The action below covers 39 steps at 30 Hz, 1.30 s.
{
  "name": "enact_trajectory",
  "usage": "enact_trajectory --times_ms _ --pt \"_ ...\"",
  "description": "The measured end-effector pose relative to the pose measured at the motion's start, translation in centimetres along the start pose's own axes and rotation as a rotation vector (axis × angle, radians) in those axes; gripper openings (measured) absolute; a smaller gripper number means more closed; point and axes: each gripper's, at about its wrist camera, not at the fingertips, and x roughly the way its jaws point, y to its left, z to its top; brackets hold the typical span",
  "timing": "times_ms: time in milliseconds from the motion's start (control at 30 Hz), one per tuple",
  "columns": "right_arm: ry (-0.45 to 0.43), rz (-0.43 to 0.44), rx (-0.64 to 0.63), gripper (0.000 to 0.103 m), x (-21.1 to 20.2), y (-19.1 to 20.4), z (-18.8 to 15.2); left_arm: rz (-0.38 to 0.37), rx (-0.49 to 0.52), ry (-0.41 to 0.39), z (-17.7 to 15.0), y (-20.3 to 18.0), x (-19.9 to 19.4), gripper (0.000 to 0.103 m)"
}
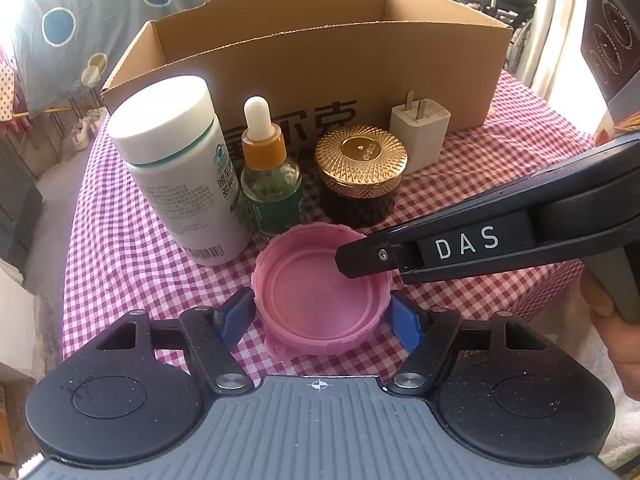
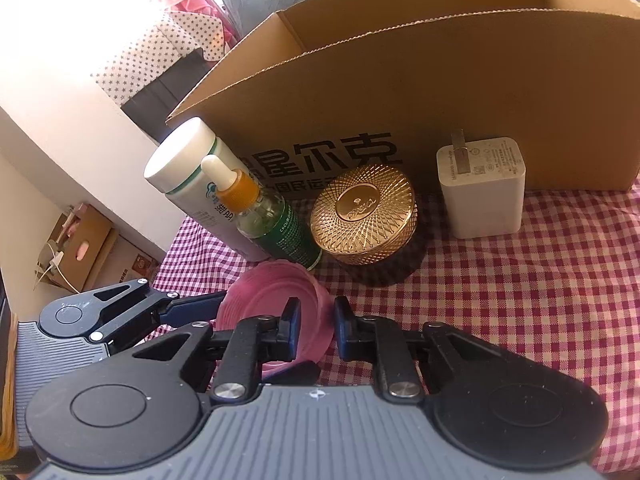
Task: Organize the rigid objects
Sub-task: 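Lower the right gripper onto the pink plastic lid rim and close on it, then lift the pink lid with the right gripper and carry it into the box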
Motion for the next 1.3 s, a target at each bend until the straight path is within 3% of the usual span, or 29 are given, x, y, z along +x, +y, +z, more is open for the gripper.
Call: enact_trajectory --times_ms 533,1300 --pt "-0.072 -0.02 0.015 0.019 -3.7 -0.6 -1.7 -0.015 0.049 -0.06 0.4 -2.6 -2.6 0.072" --pt "-0.289 0.018 -0.013 0.019 -11.2 2.2 -0.8 0.043 0.127 -0.269 2.4 -4.8 -9.5 0.072"
